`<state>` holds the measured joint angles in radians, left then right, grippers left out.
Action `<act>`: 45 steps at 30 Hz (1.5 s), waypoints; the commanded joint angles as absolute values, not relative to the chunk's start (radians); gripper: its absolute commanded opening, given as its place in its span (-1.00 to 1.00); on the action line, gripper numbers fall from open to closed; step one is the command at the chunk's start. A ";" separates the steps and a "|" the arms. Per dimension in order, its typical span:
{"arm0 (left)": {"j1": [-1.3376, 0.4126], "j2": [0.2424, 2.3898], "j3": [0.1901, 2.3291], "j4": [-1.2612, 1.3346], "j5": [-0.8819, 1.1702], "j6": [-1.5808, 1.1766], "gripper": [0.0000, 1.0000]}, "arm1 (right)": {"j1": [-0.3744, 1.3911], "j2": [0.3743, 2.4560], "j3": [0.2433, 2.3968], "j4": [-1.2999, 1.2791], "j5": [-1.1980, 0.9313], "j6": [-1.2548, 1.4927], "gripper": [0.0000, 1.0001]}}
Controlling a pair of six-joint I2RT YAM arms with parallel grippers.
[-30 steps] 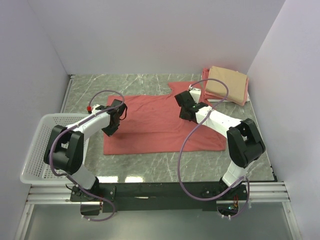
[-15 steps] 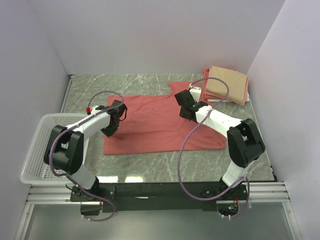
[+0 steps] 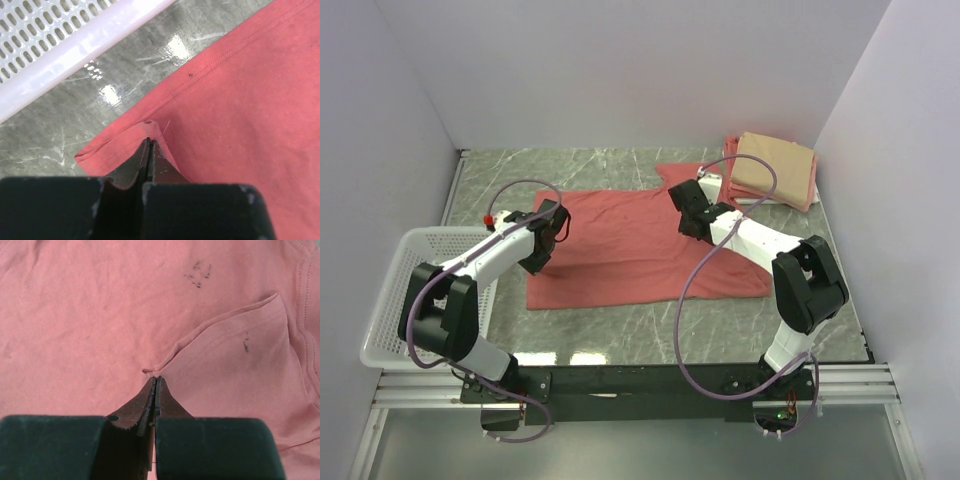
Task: Fold and stack the t-shirts
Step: Fold the tshirt
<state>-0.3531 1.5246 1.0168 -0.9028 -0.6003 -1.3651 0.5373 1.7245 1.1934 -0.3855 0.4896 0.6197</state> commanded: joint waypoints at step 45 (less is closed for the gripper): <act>-0.316 1.658 1.137 -0.844 -0.626 -1.292 0.15 | 0.508 1.819 1.293 -0.242 0.488 0.543 0.22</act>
